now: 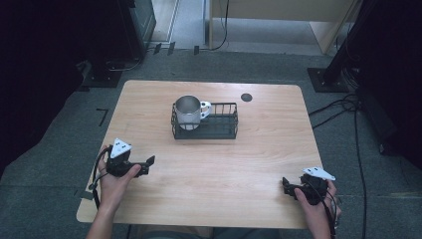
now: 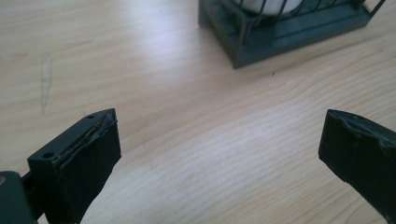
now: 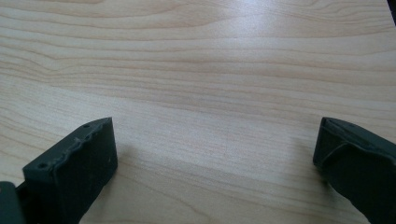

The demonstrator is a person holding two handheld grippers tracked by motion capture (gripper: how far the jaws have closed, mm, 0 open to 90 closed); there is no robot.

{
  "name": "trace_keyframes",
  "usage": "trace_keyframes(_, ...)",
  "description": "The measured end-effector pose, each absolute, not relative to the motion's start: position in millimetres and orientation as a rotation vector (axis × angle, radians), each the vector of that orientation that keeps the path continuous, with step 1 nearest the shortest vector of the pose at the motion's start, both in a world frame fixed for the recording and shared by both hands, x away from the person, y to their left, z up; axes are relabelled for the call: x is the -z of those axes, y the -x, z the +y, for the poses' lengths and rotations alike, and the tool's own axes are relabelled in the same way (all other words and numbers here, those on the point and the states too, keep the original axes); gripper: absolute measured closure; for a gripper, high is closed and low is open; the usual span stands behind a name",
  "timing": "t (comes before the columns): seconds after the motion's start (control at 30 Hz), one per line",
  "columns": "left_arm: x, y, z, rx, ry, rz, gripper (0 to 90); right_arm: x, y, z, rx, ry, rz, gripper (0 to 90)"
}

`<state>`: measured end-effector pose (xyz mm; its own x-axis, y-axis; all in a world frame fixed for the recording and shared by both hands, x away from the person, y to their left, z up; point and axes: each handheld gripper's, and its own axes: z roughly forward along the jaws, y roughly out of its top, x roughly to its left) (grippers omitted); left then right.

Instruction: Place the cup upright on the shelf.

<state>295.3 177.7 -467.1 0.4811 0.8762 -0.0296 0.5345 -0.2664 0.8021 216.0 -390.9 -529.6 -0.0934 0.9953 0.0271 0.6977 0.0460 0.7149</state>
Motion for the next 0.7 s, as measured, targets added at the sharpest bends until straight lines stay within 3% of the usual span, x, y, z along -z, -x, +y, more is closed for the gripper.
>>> trace_keyframes(0.53, 514, -273, 208, -0.581, -2.009, 1.313, 0.0, 530, -216, -391, -0.804, -1.698, 1.844, 0.0)
trace_keyframes(0.7, 518, -274, 200, -0.658, -2.066, 1.333, 0.0, 530, -216, -391, -0.803, -1.698, 1.844, 0.0)
